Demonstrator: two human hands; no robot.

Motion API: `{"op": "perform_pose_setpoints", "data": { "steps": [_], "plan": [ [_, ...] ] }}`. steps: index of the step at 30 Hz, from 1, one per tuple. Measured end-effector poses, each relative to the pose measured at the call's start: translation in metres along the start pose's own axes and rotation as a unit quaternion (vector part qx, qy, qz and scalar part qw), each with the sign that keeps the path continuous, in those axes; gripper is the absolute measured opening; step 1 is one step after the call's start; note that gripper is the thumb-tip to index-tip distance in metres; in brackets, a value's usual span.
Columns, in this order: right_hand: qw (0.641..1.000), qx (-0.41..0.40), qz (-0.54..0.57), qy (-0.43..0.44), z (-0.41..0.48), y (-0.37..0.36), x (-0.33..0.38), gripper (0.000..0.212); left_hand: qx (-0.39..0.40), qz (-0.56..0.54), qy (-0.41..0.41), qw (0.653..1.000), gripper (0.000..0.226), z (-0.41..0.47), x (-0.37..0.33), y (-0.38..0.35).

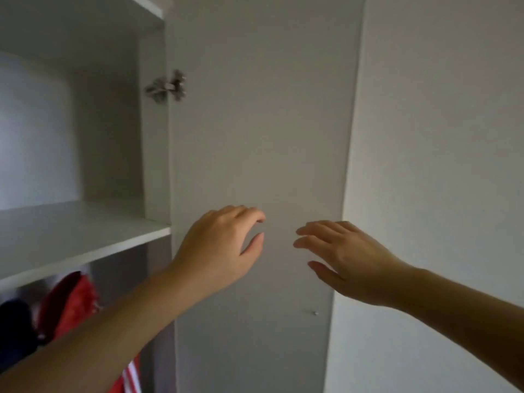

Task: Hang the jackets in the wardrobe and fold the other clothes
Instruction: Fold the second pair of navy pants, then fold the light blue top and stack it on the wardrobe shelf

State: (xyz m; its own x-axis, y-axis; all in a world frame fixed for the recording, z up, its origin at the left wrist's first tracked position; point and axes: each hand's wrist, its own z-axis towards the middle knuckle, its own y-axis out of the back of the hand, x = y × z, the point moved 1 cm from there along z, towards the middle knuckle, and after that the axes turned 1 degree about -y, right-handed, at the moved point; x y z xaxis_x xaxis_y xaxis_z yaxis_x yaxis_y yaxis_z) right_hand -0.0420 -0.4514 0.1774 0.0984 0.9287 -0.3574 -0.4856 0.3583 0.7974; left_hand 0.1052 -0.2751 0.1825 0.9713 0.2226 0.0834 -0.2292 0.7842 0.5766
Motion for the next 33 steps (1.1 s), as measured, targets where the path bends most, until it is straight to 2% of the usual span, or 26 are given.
{"op": "perform_pose_setpoints", "data": {
  "steps": [6,10,14,19,26,33],
  "plan": [
    [0.982,-0.001,-0.011,-0.191,-0.161,0.034,-0.072,0.034,-0.025,-0.233,-0.002,0.972,0.029,0.022,-0.139,-0.094],
    [0.947,-0.045,0.019,-0.318,-0.257,0.033,-0.098,0.035,0.014,-0.354,0.013,0.935,0.026,0.03,-0.219,-0.159],
    [0.897,-0.094,0.088,-0.424,-0.34,0.003,-0.11,0.025,0.057,-0.455,0.043,0.888,0.024,0.017,-0.291,-0.226],
    [0.824,-0.102,0.115,-0.545,-0.432,-0.043,-0.134,0.022,0.168,-0.525,0.039,0.833,0.025,0.006,-0.386,-0.318],
    [0.729,-0.104,0.091,-0.67,-0.535,-0.064,-0.224,0.021,0.286,-0.592,0.002,0.753,0.025,0.037,-0.505,-0.432],
    [0.645,-0.113,0.039,-0.755,-0.648,-0.055,-0.267,0.019,0.38,-0.636,-0.096,0.664,0.024,0.065,-0.651,-0.501]
  ]
}}
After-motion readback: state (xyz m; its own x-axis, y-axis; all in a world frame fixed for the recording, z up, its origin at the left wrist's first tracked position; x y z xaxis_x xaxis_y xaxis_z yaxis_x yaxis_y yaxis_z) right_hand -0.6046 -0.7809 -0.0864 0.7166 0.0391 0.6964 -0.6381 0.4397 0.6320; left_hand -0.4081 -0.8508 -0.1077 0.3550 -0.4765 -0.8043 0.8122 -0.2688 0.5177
